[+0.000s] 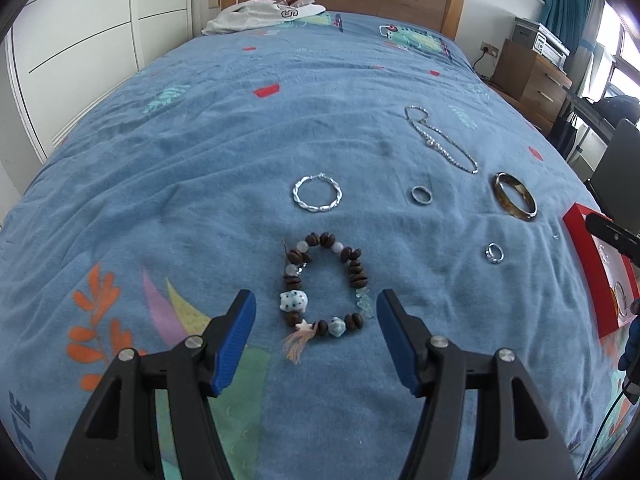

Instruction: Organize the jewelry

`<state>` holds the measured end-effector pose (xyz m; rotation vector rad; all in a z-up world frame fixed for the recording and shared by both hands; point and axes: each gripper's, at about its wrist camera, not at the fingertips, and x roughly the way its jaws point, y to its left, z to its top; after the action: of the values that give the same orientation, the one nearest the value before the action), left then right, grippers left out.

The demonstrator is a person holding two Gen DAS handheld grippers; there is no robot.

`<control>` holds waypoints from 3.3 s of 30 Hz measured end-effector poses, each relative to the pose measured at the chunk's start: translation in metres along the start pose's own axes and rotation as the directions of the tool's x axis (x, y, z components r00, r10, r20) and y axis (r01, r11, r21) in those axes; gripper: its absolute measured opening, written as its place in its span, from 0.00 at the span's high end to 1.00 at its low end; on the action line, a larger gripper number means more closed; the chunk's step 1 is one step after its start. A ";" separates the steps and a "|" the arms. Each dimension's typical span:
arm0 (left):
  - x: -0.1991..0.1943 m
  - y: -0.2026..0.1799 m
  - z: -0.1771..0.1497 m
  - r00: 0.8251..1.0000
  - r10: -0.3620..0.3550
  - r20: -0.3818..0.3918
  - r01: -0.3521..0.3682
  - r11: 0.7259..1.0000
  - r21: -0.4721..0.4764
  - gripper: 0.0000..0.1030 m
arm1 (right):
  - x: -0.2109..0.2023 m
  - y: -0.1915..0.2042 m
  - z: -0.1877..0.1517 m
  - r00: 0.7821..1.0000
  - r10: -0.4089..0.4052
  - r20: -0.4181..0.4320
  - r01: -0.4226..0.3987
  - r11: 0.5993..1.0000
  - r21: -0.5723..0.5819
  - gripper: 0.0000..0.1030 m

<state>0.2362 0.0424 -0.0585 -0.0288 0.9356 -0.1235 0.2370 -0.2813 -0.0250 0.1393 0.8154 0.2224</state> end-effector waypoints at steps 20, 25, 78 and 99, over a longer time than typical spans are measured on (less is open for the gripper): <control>0.018 -0.002 -0.002 1.000 -0.001 -0.008 0.001 1.000 0.016 0.41 | 0.027 0.011 -0.004 0.999 0.032 -0.028 -0.033 0.999 -0.007 0.30; 0.020 0.001 -0.002 1.000 0.000 -0.007 0.000 1.000 0.012 0.41 | 0.030 0.015 -0.001 0.999 0.036 -0.028 -0.036 0.999 -0.015 0.30; 0.034 0.005 -0.012 1.000 0.019 0.004 -0.019 1.000 0.004 0.65 | 0.085 0.083 -0.034 0.968 0.166 -0.186 -0.189 0.975 -0.114 0.81; -0.032 -0.012 -0.023 0.998 0.030 0.046 -0.032 0.999 0.033 0.84 | -0.001 0.080 -0.049 0.976 0.192 -0.107 -0.202 0.974 -0.098 0.82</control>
<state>0.1983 0.0352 -0.0455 0.0140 0.8877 -0.1096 0.1885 -0.2026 -0.0409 0.1081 0.8847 0.4629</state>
